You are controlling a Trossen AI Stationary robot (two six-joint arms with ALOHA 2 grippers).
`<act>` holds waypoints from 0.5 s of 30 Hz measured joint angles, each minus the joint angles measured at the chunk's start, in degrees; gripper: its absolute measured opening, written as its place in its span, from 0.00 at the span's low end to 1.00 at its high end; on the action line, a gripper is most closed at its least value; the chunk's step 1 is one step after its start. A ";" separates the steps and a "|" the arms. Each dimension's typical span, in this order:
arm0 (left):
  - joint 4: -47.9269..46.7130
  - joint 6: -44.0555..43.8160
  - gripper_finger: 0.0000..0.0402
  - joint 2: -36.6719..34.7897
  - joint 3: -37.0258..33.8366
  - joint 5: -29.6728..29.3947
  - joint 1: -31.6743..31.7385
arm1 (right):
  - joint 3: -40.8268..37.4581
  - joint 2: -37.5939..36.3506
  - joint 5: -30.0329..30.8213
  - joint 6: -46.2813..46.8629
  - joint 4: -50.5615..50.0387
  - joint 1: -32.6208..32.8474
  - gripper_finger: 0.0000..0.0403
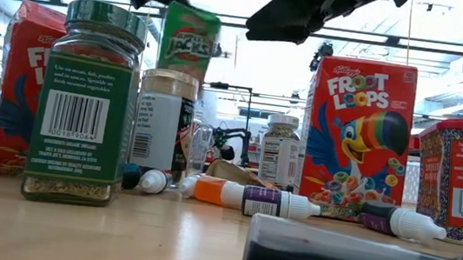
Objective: Pick & Place Kitchen Items
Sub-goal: Put the green cereal box into the gray bin
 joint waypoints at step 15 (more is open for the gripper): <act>-21.18 -21.17 0.02 -13.11 0.04 -1.66 -3.05 | -0.04 0.00 -0.24 -0.36 -1.25 0.00 0.56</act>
